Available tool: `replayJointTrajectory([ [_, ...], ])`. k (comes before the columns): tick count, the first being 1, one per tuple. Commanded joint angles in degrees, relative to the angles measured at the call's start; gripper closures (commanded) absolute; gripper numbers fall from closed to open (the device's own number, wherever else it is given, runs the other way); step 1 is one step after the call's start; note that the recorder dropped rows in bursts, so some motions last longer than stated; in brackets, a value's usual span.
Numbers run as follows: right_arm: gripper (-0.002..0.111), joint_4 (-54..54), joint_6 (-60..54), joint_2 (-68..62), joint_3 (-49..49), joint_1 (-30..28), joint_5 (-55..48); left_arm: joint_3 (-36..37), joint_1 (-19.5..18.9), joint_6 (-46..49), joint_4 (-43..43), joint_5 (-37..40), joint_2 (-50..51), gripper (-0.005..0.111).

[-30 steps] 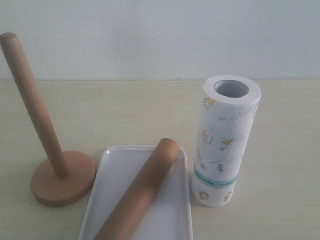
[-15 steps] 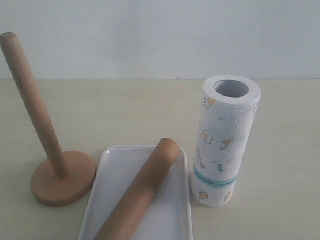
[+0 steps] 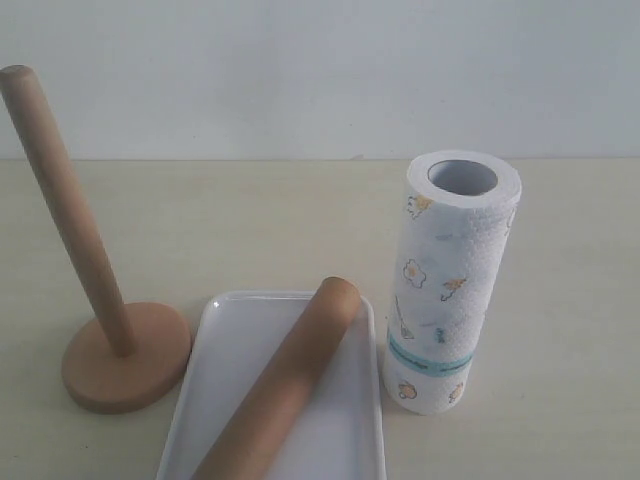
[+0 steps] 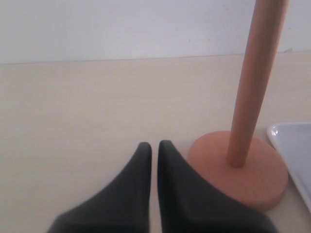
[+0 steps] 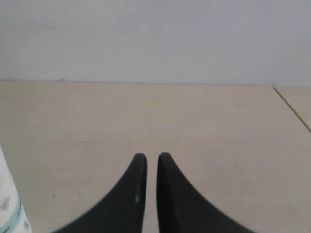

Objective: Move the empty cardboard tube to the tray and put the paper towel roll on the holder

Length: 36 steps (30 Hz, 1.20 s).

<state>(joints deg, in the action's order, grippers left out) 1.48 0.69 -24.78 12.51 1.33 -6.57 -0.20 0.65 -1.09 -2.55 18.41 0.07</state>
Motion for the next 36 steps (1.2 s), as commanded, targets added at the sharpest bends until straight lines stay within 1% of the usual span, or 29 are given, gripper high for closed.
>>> replayJointTrajectory([
  [1, 0.100, -1.5, 5.3, -1.2, 0.4, -0.1, 5.5, 0.2, -0.1, -0.4, 0.4, -0.1, -0.1, 0.103],
  [3, 0.100, -2.2, 9.6, -1.2, 0.4, -0.1, 6.6, 0.2, -0.1, -0.4, 0.4, -0.1, -0.1, 0.103],
  [8, 0.100, -2.2, 9.6, -3.7, -1.0, -0.1, 8.2, 0.2, -0.1, -0.4, 0.4, -0.1, -0.1, 0.103],
  [11, 0.100, -2.0, 9.5, -7.7, -3.2, 1.5, 11.9, 0.2, -0.1, -0.4, 0.4, -0.2, -0.1, 0.103],
  [14, 0.101, 2.3, 9.0, -12.7, -5.3, 5.7, 19.3, 0.2, -0.1, -0.4, 0.4, -0.2, -0.1, 0.103],
  [16, 0.109, 9.1, 9.0, -16.5, -6.5, 9.6, 25.2, 0.2, -0.1, -0.4, 0.4, -0.2, -0.1, 0.103],
  [19, 0.108, 16.5, 9.0, -21.8, -7.4, 15.1, 31.3, 0.2, -0.1, -0.4, 0.4, -0.2, -0.1, 0.103],
  [24, 0.108, 17.4, 7.5, -27.7, -7.4, 20.6, 31.4, 0.2, -0.1, -0.4, 0.4, -0.2, -0.1, 0.103],
  [29, 0.107, 17.4, 9.2, -31.9, -7.4, 23.2, 31.8, 0.2, -0.1, -0.4, 0.4, -0.2, -0.1, 0.103],
  [30, 0.103, 17.4, 10.2, -32.6, -7.4, 23.2, 31.8, 0.2, -0.1, -0.4, 0.4, -0.2, -0.1, 0.103],
  [31, 0.096, 17.4, 11.5, -32.7, -7.4, 23.2, 31.6, 0.2, -0.1, -0.4, 0.4, -0.2, -0.1, 0.103],
  [33, 0.075, 17.4, 12.8, -33.1, -7.4, 23.2, 31.5, 0.2, -0.1, -0.4, 0.4, -0.2, -0.1, 0.103],
  [36, 0.024, 17.1, 14.6, -33.1, -7.4, 23.2, 31.7, 0.2, -0.1, -0.4, 0.4, -0.2, -0.1, 0.103],
])
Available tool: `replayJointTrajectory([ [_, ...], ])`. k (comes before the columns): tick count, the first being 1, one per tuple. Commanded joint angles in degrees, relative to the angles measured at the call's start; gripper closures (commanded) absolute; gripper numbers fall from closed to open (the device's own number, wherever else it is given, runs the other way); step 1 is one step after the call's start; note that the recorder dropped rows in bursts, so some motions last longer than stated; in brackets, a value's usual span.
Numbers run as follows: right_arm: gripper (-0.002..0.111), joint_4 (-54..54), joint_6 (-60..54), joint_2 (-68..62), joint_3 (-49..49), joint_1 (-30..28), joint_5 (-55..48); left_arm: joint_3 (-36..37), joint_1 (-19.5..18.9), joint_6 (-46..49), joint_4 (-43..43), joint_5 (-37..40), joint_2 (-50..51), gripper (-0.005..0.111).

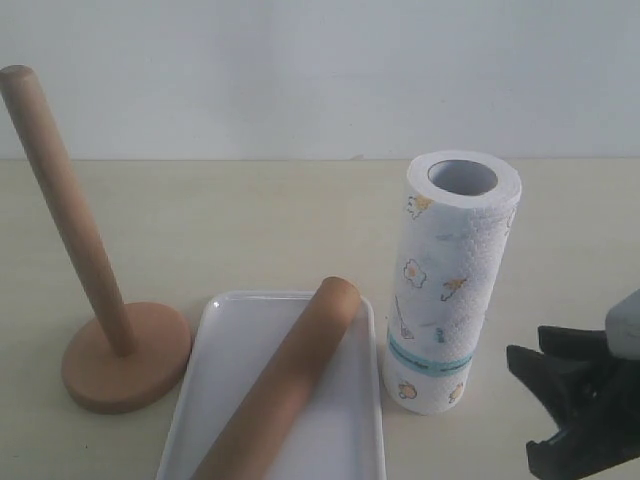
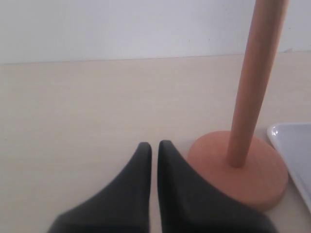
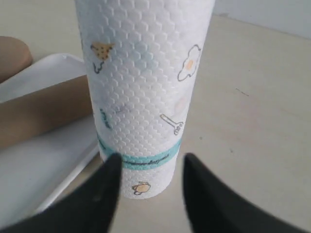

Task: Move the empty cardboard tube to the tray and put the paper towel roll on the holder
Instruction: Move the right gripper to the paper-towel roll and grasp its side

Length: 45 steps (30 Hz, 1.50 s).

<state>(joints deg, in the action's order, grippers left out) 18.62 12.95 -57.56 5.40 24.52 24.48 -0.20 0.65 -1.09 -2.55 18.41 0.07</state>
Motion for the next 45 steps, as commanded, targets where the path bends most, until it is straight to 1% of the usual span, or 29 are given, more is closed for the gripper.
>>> replayJointTrajectory([
  [1, 0.008, -0.3, 2.3, -0.3, -0.2, 0.0, 1.0, 0.2, -0.1, -0.4, 0.4, -0.2, -0.1, 0.103],
  [2, 0.003, -0.1, 2.6, -0.3, -0.2, 0.0, 1.4, 0.2, -0.1, -0.4, 0.4, -0.2, -0.1, 0.103],
  [5, 0.003, 0.0, 4.0, -0.3, -0.2, 0.0, 1.5, 0.2, -0.1, -0.4, 0.4, -0.2, -0.1, 0.103],
  [8, 0.003, 0.5, 2.9, -0.3, -0.2, 0.0, 3.0, 0.2, -0.1, -0.4, 0.4, -0.2, -0.1, 0.103],
  [12, 0.003, 7.1, 2.8, -0.3, -0.2, 0.0, 11.7, 0.2, -0.1, -0.4, 0.4, -0.2, -0.1, 0.103],
  [14, 0.003, 7.4, 2.3, -0.3, -0.2, 0.0, 15.7, 0.2, -0.1, -0.4, 0.4, -0.2, -0.1, 0.103],
  [17, 0.003, 5.6, -0.7, -0.3, -0.2, 0.0, 17.5, 0.2, -0.1, -0.4, 0.4, -0.2, -0.1, 0.103],
  [22, 0.003, -1.0, -5.2, -0.3, -0.2, 0.0, 18.2, 0.2, -0.1, -0.4, 0.4, -0.2, -0.1, 0.103],
  [25, 0.003, -1.6, -6.0, -1.1, -0.2, 0.0, 19.8, 0.2, -0.1, -0.4, 0.4, -0.2, -0.1, 0.103],
  [29, 0.003, -1.6, -6.9, -6.6, -0.2, 0.0, 24.6, 0.2, -0.1, -0.4, 0.4, -0.2, -0.1, 0.103],
  [34, 0.003, -2.4, -7.8, -16.9, -0.2, 0.0, 38.2, 0.2, -0.1, -0.4, 0.4, -0.2, -0.1, 0.103],
  [37, 0.003, -4.1, -8.9, -23.4, 0.5, 0.0, 44.7, 0.2, -0.1, -0.4, 0.4, -0.2, -0.1, 0.103],
  [45, 0.003, -4.5, -9.1, -38.7, 8.1, 0.0, 45.5, 0.2, -0.1, -0.4, 0.4, -0.2, -0.1, 0.103],
])
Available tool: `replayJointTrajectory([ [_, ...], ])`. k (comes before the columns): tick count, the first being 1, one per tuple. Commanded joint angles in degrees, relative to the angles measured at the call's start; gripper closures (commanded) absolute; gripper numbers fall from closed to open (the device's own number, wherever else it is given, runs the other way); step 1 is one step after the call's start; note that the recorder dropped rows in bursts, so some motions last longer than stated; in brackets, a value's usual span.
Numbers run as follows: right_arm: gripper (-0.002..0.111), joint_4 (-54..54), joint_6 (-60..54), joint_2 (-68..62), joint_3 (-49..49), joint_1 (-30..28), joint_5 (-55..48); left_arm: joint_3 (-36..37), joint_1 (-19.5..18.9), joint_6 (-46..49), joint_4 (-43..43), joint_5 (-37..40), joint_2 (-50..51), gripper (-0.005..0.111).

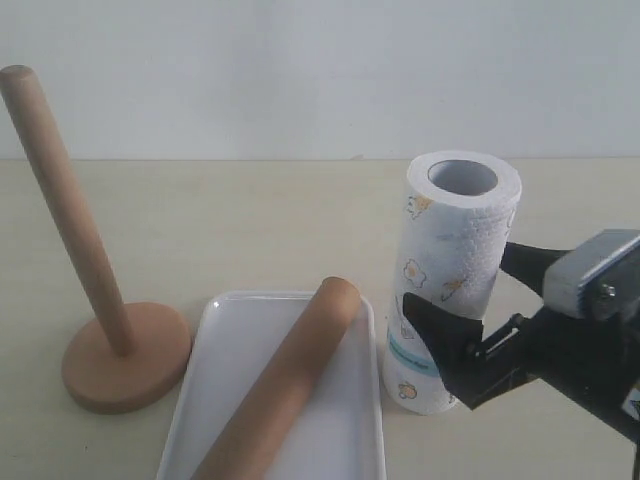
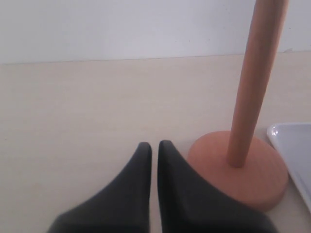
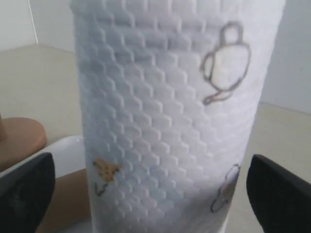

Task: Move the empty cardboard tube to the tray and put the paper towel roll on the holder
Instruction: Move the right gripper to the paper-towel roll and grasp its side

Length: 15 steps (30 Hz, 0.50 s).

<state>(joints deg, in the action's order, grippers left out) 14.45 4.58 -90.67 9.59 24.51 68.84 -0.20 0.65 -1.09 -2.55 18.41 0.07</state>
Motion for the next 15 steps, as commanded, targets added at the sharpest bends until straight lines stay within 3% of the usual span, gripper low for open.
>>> replayJointTrajectory([
  [1, 0.003, -0.2, -0.7, -6.9, 5.1, 0.0, 1.1, 0.2, -0.1, -0.4, 0.4, -0.2, -0.1, 0.103],
  [6, 0.005, 2.3, -0.2, -9.3, 7.2, 0.0, 1.1, 0.2, -0.1, -0.4, 0.4, -0.2, -0.1, 0.103],
  [8, 0.014, 3.5, 0.7, -9.3, 7.1, 0.0, 1.1, 0.2, -0.1, -0.4, 0.4, -0.2, -0.1, 0.103],
  [10, 0.042, 4.2, 2.5, -9.3, 7.1, 0.0, 1.1, 0.2, -0.1, -0.4, 0.4, -0.2, -0.1, 0.103],
  [13, 0.098, 1.1, 4.5, -9.3, 7.1, 0.0, 1.1, 0.2, -0.1, -0.4, 0.4, -0.2, -0.1, 0.103],
  [14, 0.109, 0.2, 4.6, -9.3, 7.1, 0.0, 1.1, 0.2, -0.1, -0.4, 0.4, -0.2, -0.1, 0.103],
  [15, 0.108, -1.7, 5.3, -9.3, 7.1, 0.0, 1.1, 0.2, -0.1, -0.4, 0.4, -0.2, -0.1, 0.103],
])
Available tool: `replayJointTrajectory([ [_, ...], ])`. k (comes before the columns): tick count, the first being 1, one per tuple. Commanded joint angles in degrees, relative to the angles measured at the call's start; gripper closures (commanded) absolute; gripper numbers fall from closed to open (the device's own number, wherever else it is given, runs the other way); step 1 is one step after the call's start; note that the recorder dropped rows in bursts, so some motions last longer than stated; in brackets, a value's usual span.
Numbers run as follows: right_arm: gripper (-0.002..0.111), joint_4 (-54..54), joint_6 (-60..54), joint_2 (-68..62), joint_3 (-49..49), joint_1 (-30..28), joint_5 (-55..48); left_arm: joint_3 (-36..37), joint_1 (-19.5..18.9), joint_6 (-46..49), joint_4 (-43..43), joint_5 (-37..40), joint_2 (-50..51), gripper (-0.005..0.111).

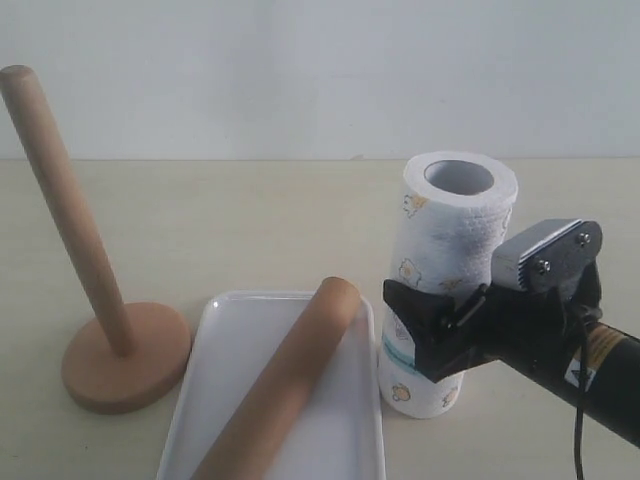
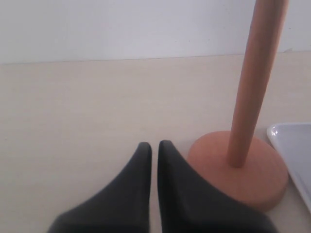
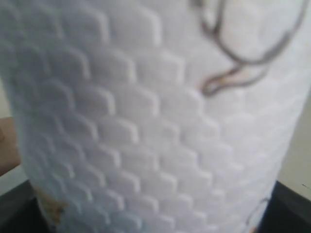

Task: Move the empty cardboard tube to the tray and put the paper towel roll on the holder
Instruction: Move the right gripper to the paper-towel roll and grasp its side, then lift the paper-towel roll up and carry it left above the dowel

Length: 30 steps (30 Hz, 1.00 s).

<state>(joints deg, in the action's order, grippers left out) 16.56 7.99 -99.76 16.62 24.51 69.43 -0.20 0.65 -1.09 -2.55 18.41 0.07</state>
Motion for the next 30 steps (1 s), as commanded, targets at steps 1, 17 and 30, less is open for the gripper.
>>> replayJointTrajectory([
  [1, 0.108, -4.7, 1.8, -0.2, 0.1, 0.0, 0.5, 0.2, -0.1, -0.4, 0.4, -0.2, -0.1, 0.103],
  [17, 0.108, -8.2, -9.6, 16.8, 0.1, 0.0, -3.4, 0.2, -0.1, -0.4, 0.4, -0.2, -0.1, 0.103],
  [30, 0.108, 21.7, 25.9, 49.5, 15.3, 0.2, -44.9, 0.2, -0.1, -0.4, 0.4, -0.2, -0.1, 0.103],
])
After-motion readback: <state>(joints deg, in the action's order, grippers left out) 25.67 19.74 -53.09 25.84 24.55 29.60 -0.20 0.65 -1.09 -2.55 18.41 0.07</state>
